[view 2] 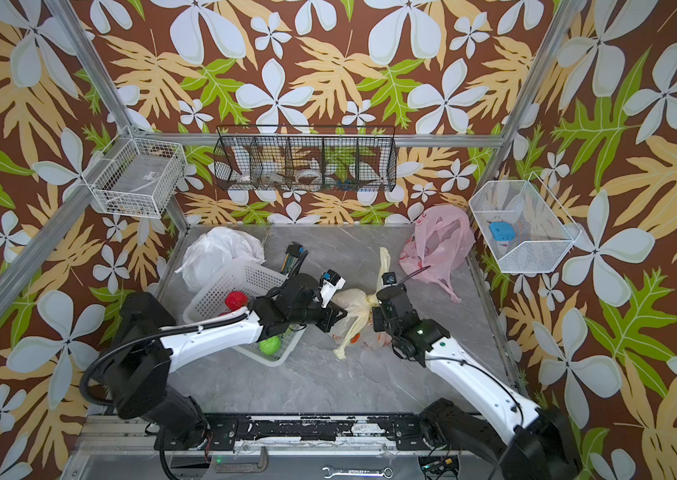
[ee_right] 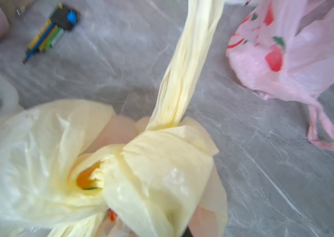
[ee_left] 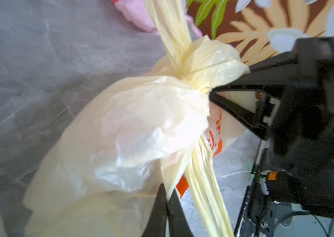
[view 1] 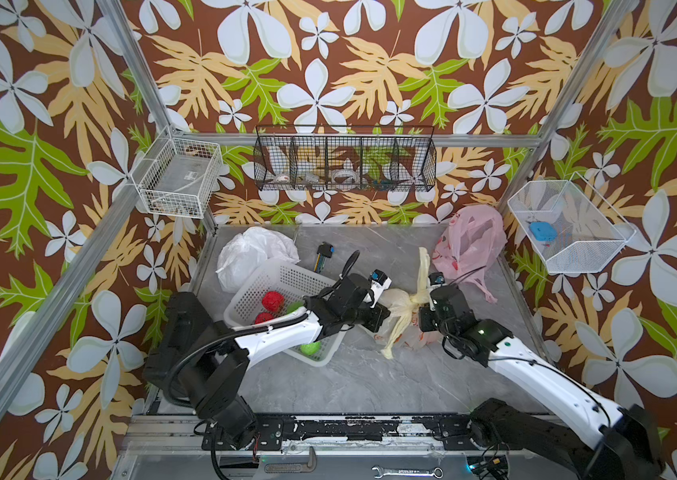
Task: Untie the knot of a plastic bag & take out the apple
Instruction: Untie the plastic bag at the center of the board.
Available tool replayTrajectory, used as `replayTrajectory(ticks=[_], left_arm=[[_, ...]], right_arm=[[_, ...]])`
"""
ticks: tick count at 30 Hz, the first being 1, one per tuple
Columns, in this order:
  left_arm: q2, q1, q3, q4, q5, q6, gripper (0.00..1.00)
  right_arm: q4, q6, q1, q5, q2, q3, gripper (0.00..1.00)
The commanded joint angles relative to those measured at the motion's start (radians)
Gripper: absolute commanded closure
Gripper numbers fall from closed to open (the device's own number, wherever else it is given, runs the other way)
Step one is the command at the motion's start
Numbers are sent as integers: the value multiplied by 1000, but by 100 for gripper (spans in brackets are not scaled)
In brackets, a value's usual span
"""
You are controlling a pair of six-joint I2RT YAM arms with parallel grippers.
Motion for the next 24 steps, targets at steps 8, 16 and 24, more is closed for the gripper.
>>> replayTrajectory(ticks=[8, 16, 24], left_arm=[[-305, -6, -412, 251, -1, -86, 99], [-463, -7, -398, 114, -61, 44, 64], [-345, -92, -216, 35, -118, 301, 41]], right_arm=[[33, 97, -60, 91, -253, -105, 100], [110, 13, -60, -227, -267, -75, 100], [47, -36, -60, -311, -282, -29, 100]])
